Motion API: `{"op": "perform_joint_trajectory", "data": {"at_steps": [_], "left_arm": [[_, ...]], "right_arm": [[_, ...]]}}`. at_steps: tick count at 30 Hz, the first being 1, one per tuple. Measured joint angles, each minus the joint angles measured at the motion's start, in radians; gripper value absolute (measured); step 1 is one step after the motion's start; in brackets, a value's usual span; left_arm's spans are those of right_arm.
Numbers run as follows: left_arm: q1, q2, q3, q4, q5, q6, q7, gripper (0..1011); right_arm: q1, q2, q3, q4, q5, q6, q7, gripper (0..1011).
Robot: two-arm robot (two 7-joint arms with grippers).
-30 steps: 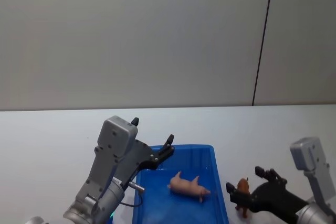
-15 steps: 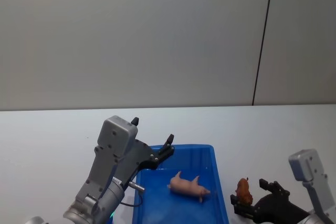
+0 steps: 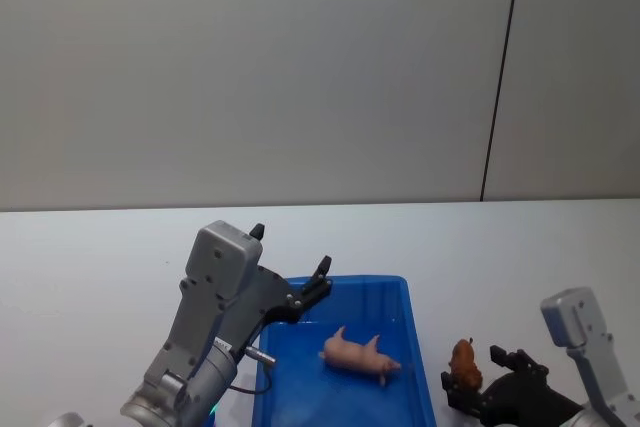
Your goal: Pick up the two dolls from the table and place them into the box.
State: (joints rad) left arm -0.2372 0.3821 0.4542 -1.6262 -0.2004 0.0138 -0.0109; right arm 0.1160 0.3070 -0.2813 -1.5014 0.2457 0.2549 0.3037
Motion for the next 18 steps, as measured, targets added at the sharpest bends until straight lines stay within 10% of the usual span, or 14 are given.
{"op": "perform_joint_trajectory", "data": {"at_steps": [18], "left_arm": [[0.000, 0.000, 0.000, 0.000, 0.000, 0.000, 0.000, 1000]], "right_arm": [[0.038, -0.029, -0.012, 0.054, -0.015, -0.019, 0.002, 438]]}}
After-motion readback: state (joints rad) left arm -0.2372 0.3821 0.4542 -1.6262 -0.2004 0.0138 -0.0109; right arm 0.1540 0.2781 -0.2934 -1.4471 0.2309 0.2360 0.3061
